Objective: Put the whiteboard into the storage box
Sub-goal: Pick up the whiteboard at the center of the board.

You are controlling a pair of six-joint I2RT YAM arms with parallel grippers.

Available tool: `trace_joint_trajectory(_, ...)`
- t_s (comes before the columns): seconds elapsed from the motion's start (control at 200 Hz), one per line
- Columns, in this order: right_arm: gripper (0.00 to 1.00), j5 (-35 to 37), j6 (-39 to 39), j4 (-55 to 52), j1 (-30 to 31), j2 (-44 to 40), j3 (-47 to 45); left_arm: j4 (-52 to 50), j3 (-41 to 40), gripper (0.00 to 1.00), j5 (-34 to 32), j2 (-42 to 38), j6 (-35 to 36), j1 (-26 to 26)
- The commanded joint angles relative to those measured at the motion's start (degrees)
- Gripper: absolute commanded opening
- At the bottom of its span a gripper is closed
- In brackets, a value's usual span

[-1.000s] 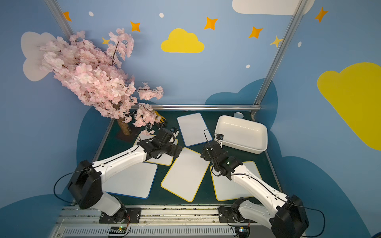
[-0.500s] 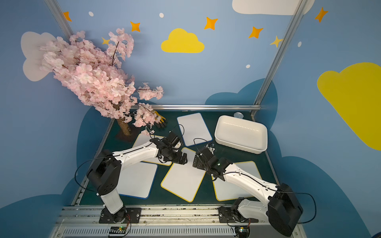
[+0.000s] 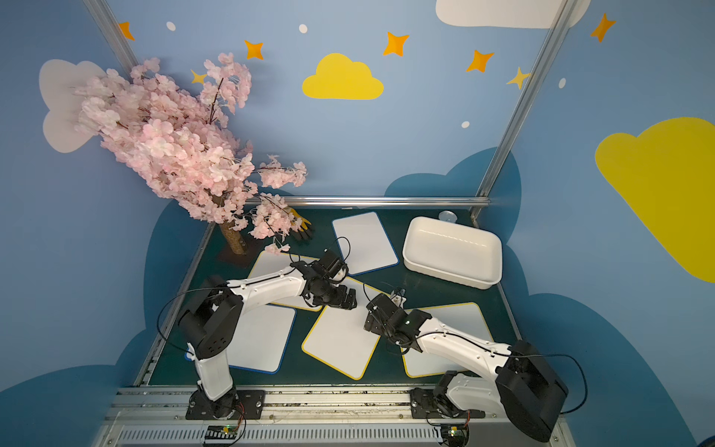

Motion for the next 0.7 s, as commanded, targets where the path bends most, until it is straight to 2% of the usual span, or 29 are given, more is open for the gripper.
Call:
trace_joint_trajectory(0.0, 0.92, -0.04, 1.63, 0.77, 0.33, -2.35, -1.40, 2.96, 1.86, 1.00, -0.82, 1.21, -1.08, 0.53)
trace_joint_trajectory(0.315, 0.91, 0.02, 1.90, 1.24, 0.35, -3.99, -3.89, 9.89, -0.37, 1.00, 3.55, -0.66, -1.95, 2.97)
trace_joint_trajectory(0.696, 0.92, -0.61, 1.65, 2.50, 0.41, -2.19, -4.50, 13.70, -2.60, 1.00, 4.18, -0.78, -1.87, 5.92)
